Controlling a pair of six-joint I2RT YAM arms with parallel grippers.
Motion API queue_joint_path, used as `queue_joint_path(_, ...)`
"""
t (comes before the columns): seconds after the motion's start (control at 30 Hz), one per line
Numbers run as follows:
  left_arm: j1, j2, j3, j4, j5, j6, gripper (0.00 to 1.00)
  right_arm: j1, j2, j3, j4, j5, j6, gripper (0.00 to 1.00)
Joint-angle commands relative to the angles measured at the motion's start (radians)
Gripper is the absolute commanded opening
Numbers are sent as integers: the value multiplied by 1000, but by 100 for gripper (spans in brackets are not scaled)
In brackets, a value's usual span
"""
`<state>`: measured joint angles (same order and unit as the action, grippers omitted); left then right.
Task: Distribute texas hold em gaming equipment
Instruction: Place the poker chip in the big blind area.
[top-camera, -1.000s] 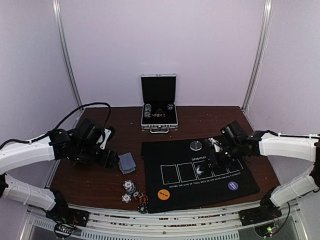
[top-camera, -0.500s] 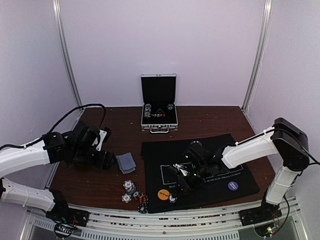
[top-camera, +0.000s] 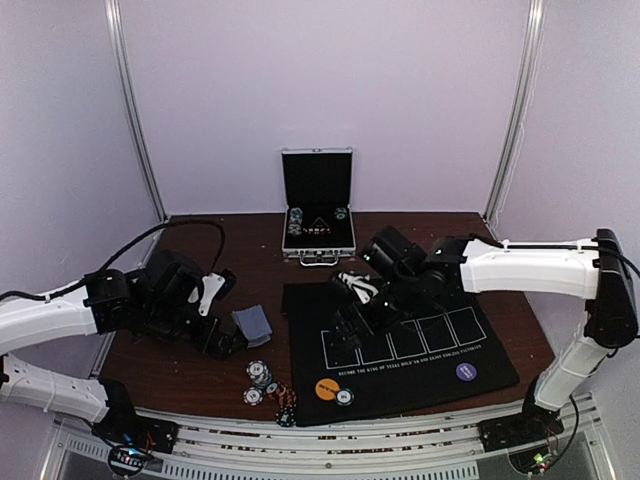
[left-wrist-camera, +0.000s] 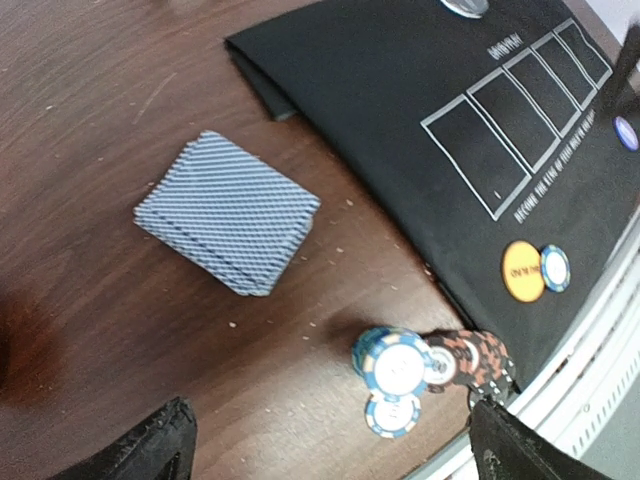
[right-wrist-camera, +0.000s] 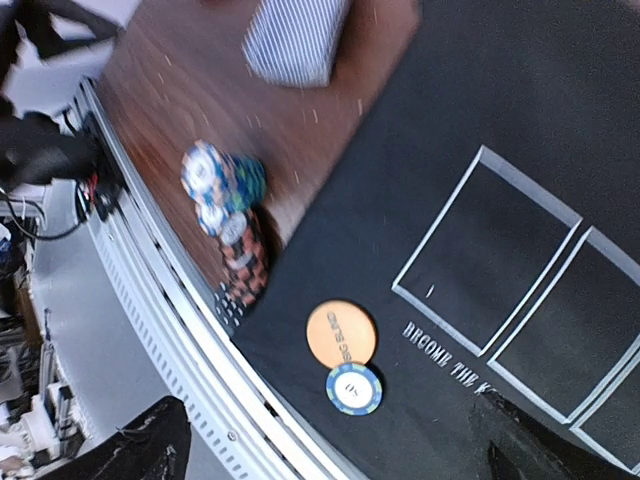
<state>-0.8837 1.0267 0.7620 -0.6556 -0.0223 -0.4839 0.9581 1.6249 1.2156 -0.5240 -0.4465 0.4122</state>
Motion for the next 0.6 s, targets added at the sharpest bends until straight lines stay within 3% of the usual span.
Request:
queue_joint_path(0.0,-93,60,58,-65,-57,-23,98,3,-86,69,-87,190,-76,100)
queue_joint_path(0.17,-168,196,90,-133,-148,-71,98,22,-93,9,-18,173,-73,100)
queue_joint_path(0.4,-178,244,73,-57,-111,-83,88,198,58,0,-47,333,-103,100)
queue_joint_path(0.5,-182,244,63,-36,-114,-82,89,229,108,-1,-38,373,-85,95)
queue_joint_path(0.57,-182,244,57,-20,-117,-85,90,235,134,4,-37,382,-76,85)
